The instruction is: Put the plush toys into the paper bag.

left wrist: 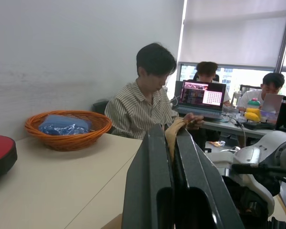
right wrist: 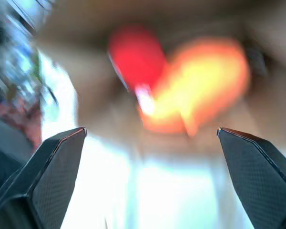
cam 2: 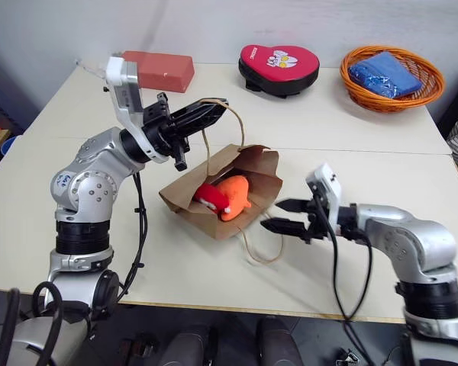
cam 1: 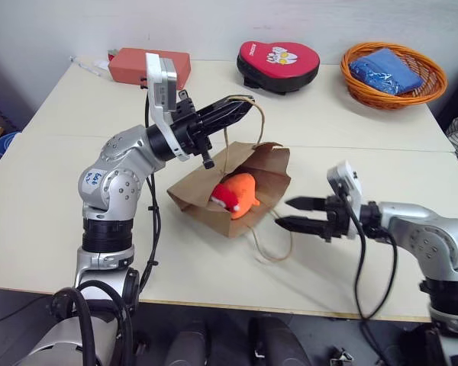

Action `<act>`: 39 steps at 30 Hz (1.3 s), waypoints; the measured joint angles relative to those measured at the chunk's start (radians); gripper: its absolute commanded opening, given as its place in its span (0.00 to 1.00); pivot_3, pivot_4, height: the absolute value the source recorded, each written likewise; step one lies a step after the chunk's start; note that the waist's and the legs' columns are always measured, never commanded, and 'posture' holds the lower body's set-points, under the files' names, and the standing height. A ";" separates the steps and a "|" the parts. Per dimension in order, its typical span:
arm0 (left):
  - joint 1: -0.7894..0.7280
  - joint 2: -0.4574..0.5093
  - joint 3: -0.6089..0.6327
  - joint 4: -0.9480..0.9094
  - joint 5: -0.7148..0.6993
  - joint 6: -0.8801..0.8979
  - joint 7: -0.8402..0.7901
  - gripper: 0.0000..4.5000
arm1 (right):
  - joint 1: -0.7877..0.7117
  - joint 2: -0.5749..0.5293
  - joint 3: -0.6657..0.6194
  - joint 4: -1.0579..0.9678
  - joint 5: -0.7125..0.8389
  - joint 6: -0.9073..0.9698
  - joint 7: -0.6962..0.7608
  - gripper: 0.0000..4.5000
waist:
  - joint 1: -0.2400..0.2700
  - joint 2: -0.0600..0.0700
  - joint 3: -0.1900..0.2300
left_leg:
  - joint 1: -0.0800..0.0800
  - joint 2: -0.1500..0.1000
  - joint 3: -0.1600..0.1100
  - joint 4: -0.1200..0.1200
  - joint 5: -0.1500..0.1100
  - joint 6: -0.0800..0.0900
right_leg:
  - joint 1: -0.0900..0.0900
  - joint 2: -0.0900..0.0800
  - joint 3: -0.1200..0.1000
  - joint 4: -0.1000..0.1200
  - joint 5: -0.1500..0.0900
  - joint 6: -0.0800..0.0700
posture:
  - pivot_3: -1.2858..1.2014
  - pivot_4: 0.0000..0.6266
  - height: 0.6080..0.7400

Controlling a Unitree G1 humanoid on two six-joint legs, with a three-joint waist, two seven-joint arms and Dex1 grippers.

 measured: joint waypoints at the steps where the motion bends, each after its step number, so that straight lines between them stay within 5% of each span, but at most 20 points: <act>1: 0.000 0.000 0.000 -0.002 -0.002 0.002 -0.001 0.00 | 0.014 -0.006 0.003 0.002 -0.007 0.013 -0.017 0.99 | 0.000 0.000 0.000 | 0.000 0.000 0.000 0.000 0.000 0.000 | 0.000 0.000 0.000 0.000 0.000 0.000 | 0.52 0.24 1.00; 10: 0.006 0.001 -0.006 -0.009 -0.004 0.007 0.002 0.00 | -0.036 0.101 -0.018 0.117 0.032 0.166 -0.129 0.96 | 0.004 -0.001 0.000 | 0.000 0.000 0.000 0.001 0.000 0.000 | 0.000 0.000 0.000 0.002 0.000 0.000 | 0.52 0.24 1.00; 12: 0.007 0.001 -0.008 -0.009 -0.004 0.008 0.002 0.00 | -0.052 0.121 -0.014 0.130 0.054 0.209 -0.131 0.87 | 0.003 -0.001 0.000 | 0.000 0.000 0.000 0.001 0.000 0.000 | 0.000 0.000 0.000 0.002 0.000 0.000 | 0.52 0.24 1.00; 23: 0.007 0.002 -0.008 -0.010 -0.004 0.009 0.012 0.00 | -0.074 0.194 -0.032 0.161 0.116 0.306 -0.153 0.02 | 0.003 -0.001 0.000 | 0.000 0.000 0.000 0.001 0.000 0.000 | 0.000 0.000 0.000 0.002 0.000 0.000 | 0.52 0.24 1.00; 32: 0.006 0.005 0.000 -0.006 -0.004 0.004 0.011 0.00 | -0.127 0.151 -0.266 0.150 0.296 0.445 -0.168 0.02 | 0.002 -0.001 0.000 | 0.000 0.000 0.001 0.000 0.000 0.000 | 0.000 0.000 0.000 0.002 0.000 0.000 | 0.52 0.24 1.00; 39: -0.064 0.019 0.040 0.087 0.001 -0.064 0.007 0.00 | -0.437 0.042 -0.474 0.295 0.638 0.533 -0.285 0.02 | 0.002 -0.001 0.000 | -0.001 0.001 0.000 -0.001 0.001 0.001 | -0.001 0.001 -0.001 0.004 0.000 0.000 | 0.52 0.24 1.00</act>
